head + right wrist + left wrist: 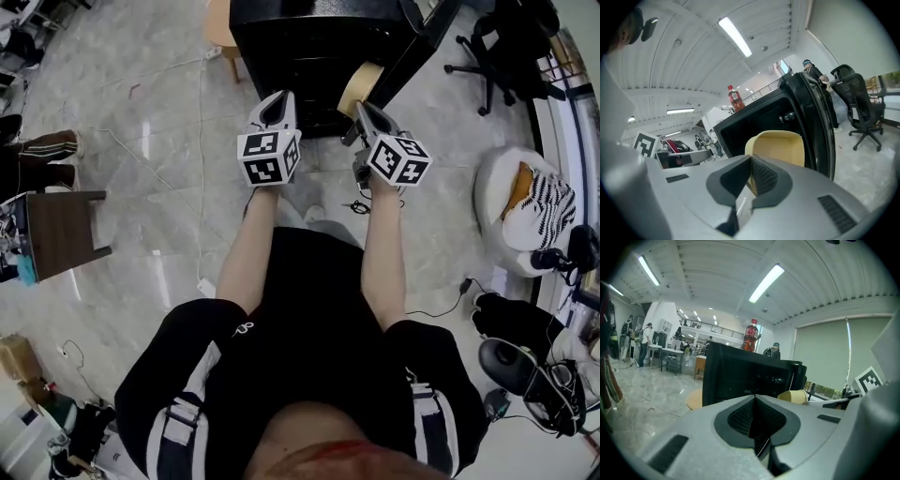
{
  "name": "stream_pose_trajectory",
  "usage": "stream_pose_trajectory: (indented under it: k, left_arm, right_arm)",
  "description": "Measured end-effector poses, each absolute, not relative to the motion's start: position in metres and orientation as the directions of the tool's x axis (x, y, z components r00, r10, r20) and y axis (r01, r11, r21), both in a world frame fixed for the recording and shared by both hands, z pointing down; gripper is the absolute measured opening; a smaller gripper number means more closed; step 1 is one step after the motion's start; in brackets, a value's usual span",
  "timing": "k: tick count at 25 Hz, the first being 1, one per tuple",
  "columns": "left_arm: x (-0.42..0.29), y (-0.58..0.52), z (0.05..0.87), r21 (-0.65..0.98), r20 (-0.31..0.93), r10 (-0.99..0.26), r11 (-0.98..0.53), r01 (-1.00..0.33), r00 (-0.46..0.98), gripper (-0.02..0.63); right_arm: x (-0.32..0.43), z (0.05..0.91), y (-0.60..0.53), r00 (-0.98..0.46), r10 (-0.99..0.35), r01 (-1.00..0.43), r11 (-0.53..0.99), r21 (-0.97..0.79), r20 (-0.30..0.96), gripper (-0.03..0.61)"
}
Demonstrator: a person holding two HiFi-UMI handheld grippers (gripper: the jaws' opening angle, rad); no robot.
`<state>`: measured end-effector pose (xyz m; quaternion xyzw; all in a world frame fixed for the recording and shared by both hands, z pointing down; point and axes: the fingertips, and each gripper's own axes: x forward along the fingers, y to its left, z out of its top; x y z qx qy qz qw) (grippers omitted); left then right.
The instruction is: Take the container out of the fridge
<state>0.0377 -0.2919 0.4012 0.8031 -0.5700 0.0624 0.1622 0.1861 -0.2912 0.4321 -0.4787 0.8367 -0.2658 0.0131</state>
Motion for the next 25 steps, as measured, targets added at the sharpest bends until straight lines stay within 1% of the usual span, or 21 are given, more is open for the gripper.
stream_pose_trajectory:
  k: [10, 25]
  left_arm:
    - [0.033, -0.291, 0.388, 0.169, 0.265, -0.901, -0.308, -0.936, 0.344, 0.009]
    - [0.039, -0.293, 0.39, 0.178, 0.258, -0.9, -0.314, -0.933, 0.352, 0.009]
  right_arm:
    - [0.183, 0.418, -0.291, -0.555, -0.811, -0.779, 0.428, -0.458, 0.187, 0.014]
    - [0.189, 0.416, -0.295, -0.558, -0.809, -0.78, 0.438, -0.446, 0.183, 0.014]
